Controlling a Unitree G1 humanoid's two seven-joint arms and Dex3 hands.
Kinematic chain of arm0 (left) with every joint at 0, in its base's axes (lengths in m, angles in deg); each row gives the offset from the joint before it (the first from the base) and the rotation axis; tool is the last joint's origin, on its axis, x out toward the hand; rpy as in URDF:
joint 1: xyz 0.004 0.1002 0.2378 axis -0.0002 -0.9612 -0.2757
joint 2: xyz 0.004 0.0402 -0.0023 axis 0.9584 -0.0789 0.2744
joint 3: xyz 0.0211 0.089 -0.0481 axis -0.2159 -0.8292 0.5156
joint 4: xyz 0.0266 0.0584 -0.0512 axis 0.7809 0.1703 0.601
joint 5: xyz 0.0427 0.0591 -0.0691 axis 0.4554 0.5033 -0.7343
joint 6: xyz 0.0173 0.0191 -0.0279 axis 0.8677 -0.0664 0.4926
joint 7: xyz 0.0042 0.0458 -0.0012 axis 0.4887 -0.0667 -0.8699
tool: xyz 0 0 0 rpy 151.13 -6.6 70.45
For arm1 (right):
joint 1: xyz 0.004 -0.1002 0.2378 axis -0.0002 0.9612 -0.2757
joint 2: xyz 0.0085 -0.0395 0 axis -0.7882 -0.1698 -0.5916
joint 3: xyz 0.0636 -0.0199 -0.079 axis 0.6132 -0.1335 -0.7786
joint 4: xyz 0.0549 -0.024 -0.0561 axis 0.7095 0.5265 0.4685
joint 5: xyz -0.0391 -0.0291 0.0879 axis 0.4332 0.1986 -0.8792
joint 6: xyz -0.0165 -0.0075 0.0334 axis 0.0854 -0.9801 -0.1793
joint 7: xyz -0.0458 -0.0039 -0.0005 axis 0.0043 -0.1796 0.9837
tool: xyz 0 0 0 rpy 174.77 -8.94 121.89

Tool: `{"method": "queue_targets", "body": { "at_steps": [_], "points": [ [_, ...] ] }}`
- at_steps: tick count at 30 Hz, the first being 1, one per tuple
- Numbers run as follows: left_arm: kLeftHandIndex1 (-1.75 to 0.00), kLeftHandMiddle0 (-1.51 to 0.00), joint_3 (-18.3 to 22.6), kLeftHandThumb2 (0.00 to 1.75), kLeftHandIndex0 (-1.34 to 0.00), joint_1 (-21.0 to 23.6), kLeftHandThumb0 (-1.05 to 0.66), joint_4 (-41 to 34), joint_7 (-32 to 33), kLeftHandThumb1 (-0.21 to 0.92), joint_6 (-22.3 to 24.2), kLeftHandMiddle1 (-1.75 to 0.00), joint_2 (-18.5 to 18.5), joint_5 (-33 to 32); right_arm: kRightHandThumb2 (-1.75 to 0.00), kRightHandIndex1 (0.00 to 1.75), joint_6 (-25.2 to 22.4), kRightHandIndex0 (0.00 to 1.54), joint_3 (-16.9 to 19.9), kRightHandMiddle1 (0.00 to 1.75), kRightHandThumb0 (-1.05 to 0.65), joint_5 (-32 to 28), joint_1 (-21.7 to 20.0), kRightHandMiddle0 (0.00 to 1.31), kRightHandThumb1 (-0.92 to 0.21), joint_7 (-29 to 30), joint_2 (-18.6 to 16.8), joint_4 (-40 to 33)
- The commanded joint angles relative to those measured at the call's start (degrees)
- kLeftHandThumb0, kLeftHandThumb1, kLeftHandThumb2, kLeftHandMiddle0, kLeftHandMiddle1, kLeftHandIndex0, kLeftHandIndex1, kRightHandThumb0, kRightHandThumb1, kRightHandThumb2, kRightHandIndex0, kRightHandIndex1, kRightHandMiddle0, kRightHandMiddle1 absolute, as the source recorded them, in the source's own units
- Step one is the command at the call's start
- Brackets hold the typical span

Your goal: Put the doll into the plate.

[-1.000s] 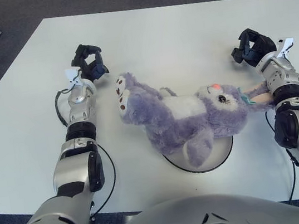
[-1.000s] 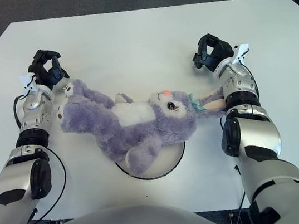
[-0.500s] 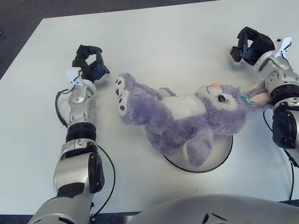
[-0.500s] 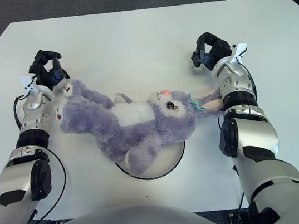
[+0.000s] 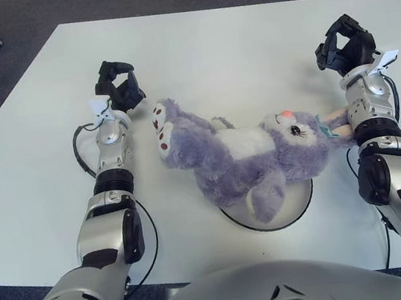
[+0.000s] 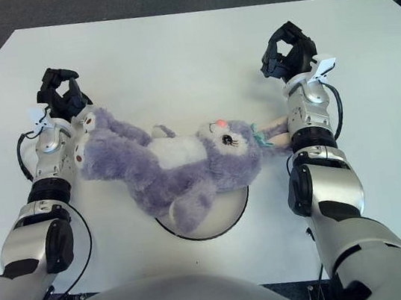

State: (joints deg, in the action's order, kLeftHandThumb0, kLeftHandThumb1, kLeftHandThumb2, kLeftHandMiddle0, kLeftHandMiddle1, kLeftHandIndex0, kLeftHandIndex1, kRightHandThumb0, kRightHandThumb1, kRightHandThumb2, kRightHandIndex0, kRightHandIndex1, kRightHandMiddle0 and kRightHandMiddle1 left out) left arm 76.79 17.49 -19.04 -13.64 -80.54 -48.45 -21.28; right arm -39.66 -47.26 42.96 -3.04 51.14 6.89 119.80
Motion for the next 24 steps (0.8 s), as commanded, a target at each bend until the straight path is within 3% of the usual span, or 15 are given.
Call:
{"method": "queue_targets", "body": {
  "at_steps": [1,13,24],
  "points": [
    [-1.75,-0.9,-0.5,0.86,-0.34,-1.4,-0.38,-2.1,1.5,0.68,-2.4,-1.75,-1.0,1.2,-1.24,1.75,3.7,1.23,-1.2,1.75,-0.46,0.7,0.5,0.57,-0.37,0.8,-2.7,-3.7],
    [-1.75,-0.92,-2.1,0.84,-0.33,-3.9,-0.38,-5.6,1.8,0.69,-5.2,-1.75,-1.5,3.4,-1.01,1.75,4.3,1.13,-4.3,1.75,-0.41,1.0,-1.5,0.42,-0.56,0.0,-5.2,-6.0],
    [-1.75,-0.93,-2.3,0.82,-0.32,-6.6,-0.38,-11.1,-0.1,0.71,-2.9,-1.75,-1.4,2.4,-0.87,1.75,-2.8,1.12,-7.6,1.75,-0.39,0.6,4.0,0.35,-0.66,0.0,-7.7,-18.7]
  ]
}}
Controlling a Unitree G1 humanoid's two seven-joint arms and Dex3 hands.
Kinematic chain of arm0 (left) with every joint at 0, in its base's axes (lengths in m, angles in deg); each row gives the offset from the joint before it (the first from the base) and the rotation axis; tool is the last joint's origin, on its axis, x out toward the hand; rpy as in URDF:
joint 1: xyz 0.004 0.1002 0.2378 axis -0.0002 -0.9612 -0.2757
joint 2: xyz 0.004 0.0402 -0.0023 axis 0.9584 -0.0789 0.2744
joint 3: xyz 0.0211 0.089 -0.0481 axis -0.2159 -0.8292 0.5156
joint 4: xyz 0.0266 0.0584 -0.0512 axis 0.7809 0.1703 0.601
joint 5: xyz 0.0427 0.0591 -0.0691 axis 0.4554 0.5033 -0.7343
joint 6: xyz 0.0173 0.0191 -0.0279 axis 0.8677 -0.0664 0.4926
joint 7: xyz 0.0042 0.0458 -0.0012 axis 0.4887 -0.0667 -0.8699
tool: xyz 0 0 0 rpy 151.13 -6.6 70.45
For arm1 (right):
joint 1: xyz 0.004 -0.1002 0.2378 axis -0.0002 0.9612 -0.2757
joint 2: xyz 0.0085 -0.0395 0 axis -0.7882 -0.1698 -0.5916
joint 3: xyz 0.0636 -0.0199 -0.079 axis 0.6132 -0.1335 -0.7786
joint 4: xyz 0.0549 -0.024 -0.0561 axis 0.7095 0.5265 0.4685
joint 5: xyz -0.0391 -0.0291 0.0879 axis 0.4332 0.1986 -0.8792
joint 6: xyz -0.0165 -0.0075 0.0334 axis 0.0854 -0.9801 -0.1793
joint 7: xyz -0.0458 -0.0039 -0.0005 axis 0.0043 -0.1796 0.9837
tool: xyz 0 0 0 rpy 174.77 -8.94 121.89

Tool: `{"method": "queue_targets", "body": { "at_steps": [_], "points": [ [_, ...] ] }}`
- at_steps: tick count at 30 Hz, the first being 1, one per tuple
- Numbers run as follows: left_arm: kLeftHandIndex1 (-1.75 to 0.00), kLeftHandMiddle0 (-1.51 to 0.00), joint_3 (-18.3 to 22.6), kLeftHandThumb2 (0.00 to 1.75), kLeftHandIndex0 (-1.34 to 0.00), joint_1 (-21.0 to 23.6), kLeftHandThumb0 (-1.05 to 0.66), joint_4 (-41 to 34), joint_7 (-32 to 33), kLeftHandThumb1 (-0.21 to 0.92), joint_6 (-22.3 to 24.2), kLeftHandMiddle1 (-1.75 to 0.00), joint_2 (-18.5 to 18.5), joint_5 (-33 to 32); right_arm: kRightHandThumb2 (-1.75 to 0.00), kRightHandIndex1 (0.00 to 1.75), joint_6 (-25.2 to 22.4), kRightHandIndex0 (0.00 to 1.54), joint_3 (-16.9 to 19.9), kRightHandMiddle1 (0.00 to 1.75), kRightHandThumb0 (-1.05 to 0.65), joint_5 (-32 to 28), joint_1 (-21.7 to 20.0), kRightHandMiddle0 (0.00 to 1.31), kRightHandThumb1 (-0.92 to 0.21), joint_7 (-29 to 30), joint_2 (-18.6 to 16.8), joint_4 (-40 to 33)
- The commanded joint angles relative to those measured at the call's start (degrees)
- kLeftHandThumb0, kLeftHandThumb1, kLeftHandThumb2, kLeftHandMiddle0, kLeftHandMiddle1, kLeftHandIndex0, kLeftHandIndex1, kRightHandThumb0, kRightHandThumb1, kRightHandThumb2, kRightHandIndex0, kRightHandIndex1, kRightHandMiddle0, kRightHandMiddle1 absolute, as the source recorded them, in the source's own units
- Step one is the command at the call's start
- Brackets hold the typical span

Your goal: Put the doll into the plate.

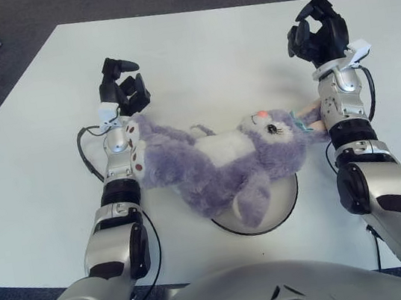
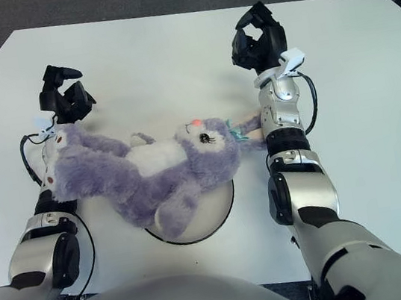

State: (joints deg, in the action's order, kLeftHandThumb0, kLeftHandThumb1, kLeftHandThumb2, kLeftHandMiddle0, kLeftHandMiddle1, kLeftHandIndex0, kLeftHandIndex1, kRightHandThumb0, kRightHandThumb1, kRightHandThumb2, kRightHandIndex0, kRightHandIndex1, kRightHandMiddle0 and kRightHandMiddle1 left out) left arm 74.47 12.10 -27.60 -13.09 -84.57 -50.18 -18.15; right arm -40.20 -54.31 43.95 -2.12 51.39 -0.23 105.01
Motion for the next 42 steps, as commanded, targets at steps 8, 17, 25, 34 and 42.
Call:
{"method": "queue_targets", "body": {
  "at_steps": [8,17,25,34,42],
  "points": [
    [-1.75,-0.92,-0.4,0.81,-0.32,-4.4,-0.38,-10.3,-0.4,0.72,6.0,-1.75,-0.1,-0.8,-0.85,1.75,-7.4,1.15,-1.3,1.75,-0.38,-0.2,8.9,0.34,-0.68,0.7,-0.4,-14.6],
    [-1.75,-0.95,-1.8,0.81,-0.32,-9.8,-0.38,-23.0,-0.1,0.71,15.3,-1.75,-0.9,-0.2,-0.82,1.75,-11.9,1.12,-1.7,1.75,-0.38,-0.6,11.6,0.33,-0.7,1.4,-0.7,-20.6],
    [-1.75,-0.95,-2.3,0.81,-0.32,-11.9,-0.38,-28.1,-0.9,0.71,19.5,-1.75,-1.1,-0.7,-0.79,1.75,-13.7,1.13,-2.2,1.75,-0.37,0.0,12.1,0.31,-0.73,2.3,-0.9,-21.8],
    [-1.75,-0.91,-2.8,0.79,-0.31,-14.2,-0.37,-31.9,-0.9,0.73,21.7,-1.75,-1.4,-0.3,-0.76,1.75,-15.4,1.13,-2.7,1.75,-0.37,0.9,12.0,0.3,-0.75,3.0,-0.7,-20.7],
    [-1.75,-0.91,-3.2,0.78,-0.3,-16.0,-0.37,-33.8,-1.0,0.74,23.0,-1.75,-1.3,0.0,-0.77,1.75,-14.8,1.11,-2.3,1.75,-0.37,0.8,11.2,0.3,-0.74,3.0,-1.2,-18.3]
  ]
}}
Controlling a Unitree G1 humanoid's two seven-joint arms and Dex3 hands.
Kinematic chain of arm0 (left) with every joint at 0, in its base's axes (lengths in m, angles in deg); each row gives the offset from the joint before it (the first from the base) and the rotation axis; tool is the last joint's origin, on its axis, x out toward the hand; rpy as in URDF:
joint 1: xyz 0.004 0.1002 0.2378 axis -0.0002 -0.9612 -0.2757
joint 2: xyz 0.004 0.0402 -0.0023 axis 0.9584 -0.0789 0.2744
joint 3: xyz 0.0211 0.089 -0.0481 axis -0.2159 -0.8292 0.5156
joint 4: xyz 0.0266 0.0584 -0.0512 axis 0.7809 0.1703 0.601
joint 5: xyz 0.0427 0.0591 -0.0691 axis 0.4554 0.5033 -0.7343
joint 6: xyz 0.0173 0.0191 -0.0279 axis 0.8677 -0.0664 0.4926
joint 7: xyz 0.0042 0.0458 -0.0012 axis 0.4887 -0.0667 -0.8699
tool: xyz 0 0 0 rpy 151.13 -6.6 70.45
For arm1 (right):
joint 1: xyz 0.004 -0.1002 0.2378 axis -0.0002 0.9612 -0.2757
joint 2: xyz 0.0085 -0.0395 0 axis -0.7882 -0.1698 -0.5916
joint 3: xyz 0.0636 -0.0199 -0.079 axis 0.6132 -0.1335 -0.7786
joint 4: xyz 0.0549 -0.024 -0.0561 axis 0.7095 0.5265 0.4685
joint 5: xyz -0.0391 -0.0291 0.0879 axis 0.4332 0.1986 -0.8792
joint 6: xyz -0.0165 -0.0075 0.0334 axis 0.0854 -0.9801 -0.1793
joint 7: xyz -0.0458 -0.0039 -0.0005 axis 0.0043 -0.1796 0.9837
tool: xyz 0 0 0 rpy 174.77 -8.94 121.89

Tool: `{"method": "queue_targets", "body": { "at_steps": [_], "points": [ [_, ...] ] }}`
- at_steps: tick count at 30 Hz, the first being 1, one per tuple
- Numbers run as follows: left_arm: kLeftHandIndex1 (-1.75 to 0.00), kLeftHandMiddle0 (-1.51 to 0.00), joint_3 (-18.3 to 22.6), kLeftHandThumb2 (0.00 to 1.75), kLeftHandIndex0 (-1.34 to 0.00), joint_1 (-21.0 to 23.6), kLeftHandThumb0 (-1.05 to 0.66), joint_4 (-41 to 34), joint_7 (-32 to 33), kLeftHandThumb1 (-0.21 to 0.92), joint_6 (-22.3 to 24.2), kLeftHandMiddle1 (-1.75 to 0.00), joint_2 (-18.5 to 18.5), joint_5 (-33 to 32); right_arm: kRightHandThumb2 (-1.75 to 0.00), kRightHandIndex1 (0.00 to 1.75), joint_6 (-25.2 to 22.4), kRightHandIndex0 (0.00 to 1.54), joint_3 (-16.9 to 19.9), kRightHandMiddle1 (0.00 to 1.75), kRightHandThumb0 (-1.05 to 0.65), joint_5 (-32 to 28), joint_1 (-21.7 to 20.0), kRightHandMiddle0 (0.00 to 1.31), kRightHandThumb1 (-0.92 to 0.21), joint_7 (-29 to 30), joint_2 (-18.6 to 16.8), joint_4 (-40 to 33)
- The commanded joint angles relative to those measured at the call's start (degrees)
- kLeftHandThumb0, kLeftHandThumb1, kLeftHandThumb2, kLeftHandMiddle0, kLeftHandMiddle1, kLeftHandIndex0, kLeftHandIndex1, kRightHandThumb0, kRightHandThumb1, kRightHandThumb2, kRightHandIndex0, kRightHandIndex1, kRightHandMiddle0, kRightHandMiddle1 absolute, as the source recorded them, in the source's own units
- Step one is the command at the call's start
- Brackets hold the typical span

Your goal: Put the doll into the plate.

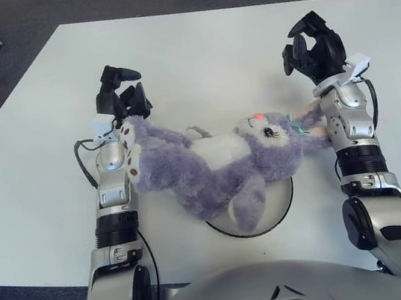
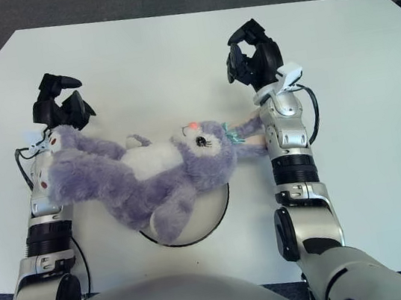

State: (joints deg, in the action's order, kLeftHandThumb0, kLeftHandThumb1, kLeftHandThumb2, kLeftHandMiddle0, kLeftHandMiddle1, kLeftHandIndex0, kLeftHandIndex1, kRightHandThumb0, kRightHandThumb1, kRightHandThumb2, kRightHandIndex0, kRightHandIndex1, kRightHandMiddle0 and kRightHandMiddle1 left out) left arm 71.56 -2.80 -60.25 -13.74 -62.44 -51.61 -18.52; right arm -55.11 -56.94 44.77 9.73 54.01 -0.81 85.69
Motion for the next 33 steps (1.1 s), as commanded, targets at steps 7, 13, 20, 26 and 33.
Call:
{"method": "queue_targets", "body": {
  "at_steps": [7,13,20,26,33],
  "points": [
    [-1.75,-0.92,-0.7,0.77,-0.3,-2.8,-0.37,-2.6,-1.1,0.74,2.1,-1.75,0.4,0.5,-0.79,1.75,2.0,1.11,1.2,1.75,-0.38,-0.7,-0.5,0.31,-0.73,1.9,-3.0,3.5],
    [-1.75,-0.95,-0.4,0.79,-0.31,-3.3,-0.38,-1.9,-3.2,0.73,2.2,-1.75,1.1,-0.4,-0.9,1.75,3.4,1.15,1.9,1.75,-0.39,-0.4,-0.5,0.37,-0.64,2.9,-3.8,5.0],
    [-1.75,-0.95,0.1,0.8,-0.32,-3.2,-0.38,-1.1,-4.7,0.72,1.6,-1.75,1.7,-0.9,-1.02,1.75,4.3,1.17,1.8,1.75,-0.41,0.3,0.5,0.43,-0.55,3.5,-3.9,4.8],
    [-1.75,-0.94,0.4,0.78,-0.31,-2.8,-0.37,0.0,-5.4,0.73,1.2,-1.75,2.2,-1.3,-1.05,1.75,4.0,1.16,1.4,1.75,-0.42,1.2,3.5,0.45,-0.53,4.9,-4.0,0.9],
    [-1.75,-0.95,0.7,0.8,-0.32,-2.1,-0.38,2.0,-6.1,0.72,0.9,-1.75,2.6,-1.7,-1.06,1.75,3.4,1.15,1.0,1.75,-0.42,2.7,5.3,0.45,-0.52,7.0,-4.2,-2.4]
  ]
}}
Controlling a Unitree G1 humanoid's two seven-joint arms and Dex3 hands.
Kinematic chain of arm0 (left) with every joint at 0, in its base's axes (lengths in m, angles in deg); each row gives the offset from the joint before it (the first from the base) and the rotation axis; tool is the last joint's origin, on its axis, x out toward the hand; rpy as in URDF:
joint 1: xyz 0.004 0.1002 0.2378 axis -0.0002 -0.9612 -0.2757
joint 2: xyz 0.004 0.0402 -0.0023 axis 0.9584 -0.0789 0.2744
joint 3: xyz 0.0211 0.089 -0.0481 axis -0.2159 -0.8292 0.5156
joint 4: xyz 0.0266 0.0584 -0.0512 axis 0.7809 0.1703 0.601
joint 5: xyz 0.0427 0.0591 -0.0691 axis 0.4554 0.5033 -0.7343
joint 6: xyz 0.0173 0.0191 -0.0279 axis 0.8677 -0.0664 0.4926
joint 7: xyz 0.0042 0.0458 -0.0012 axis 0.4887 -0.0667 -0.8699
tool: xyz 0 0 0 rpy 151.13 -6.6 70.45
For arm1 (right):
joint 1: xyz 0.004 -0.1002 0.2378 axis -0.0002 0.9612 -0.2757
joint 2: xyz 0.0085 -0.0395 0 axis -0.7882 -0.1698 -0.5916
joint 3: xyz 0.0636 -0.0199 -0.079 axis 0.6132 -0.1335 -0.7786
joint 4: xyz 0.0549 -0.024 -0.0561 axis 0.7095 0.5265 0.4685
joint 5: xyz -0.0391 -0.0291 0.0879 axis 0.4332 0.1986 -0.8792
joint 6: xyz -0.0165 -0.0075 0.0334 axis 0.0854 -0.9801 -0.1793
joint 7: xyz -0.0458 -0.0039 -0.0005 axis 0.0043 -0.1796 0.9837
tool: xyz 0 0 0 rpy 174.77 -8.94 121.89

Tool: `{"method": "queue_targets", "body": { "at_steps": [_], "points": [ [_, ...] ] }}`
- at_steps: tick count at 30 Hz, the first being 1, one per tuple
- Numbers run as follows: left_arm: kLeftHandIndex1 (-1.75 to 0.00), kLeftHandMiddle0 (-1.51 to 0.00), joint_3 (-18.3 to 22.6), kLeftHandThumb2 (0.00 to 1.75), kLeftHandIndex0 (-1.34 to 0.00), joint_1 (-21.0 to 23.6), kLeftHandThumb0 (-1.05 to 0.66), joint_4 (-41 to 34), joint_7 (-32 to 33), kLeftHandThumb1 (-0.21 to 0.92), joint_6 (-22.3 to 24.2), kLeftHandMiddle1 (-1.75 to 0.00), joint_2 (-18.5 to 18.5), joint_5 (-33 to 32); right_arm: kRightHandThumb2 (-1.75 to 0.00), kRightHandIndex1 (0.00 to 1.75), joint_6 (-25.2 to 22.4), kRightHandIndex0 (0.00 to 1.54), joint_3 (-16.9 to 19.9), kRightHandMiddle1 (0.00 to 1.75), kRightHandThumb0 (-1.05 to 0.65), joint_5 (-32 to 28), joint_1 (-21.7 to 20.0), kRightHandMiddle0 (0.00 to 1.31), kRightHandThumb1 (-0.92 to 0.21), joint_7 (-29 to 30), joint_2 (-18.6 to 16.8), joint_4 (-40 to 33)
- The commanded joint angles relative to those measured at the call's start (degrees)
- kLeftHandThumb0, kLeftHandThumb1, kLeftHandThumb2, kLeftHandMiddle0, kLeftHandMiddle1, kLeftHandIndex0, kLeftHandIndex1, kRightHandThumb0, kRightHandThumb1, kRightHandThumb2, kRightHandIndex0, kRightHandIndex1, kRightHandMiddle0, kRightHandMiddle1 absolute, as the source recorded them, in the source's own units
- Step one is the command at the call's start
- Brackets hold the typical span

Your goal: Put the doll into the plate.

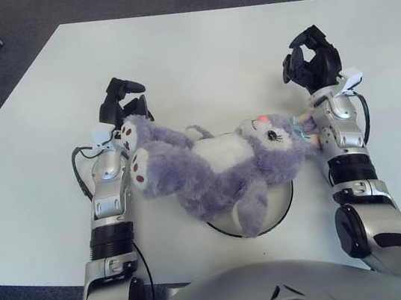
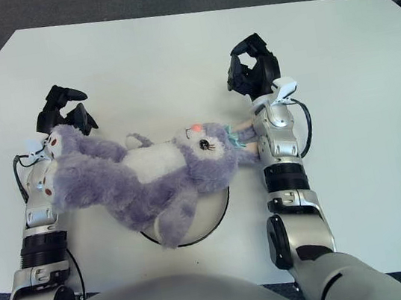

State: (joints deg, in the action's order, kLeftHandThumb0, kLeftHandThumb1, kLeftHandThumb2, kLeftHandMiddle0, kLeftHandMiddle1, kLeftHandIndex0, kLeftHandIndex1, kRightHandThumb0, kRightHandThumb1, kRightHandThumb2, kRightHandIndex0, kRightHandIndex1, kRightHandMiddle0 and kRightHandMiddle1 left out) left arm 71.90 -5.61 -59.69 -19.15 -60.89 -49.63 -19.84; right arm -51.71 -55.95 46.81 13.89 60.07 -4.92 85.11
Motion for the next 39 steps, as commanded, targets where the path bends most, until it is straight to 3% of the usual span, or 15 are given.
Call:
{"method": "queue_targets", "body": {
  "at_steps": [1,17,27,39],
  "points": [
    [-1.75,-0.95,0.4,0.8,-0.32,0.8,-0.38,1.7,-0.9,0.72,-0.8,-1.75,0.7,-0.5,-1.05,1.75,0.1,1.15,0.0,1.75,-0.42,0.9,1.3,0.45,-0.53,1.0,0.0,-2.0],
    [-1.75,-0.94,1.0,0.82,-0.32,2.0,-0.38,5.7,-2.6,0.71,-2.9,-1.75,1.0,-1.2,-0.95,1.75,2.1,1.14,2.1,1.75,-0.4,-0.2,0.8,0.39,-0.61,0.2,1.9,-3.3],
    [-1.75,-0.96,1.3,0.84,-0.33,2.7,-0.38,7.3,-2.2,0.69,-3.9,-1.75,1.0,-0.9,-1.0,1.75,0.5,1.13,3.4,1.75,-0.41,0.4,1.2,0.42,-0.57,1.3,3.4,-5.4],
    [-1.75,-0.97,2.2,0.84,-0.34,3.4,-0.38,7.1,1.1,0.69,-4.1,-1.75,0.1,-0.3,-1.05,1.75,-3.8,1.12,3.6,1.75,-0.42,2.2,4.4,0.45,-0.53,3.8,4.6,-9.4]
  ]
}}
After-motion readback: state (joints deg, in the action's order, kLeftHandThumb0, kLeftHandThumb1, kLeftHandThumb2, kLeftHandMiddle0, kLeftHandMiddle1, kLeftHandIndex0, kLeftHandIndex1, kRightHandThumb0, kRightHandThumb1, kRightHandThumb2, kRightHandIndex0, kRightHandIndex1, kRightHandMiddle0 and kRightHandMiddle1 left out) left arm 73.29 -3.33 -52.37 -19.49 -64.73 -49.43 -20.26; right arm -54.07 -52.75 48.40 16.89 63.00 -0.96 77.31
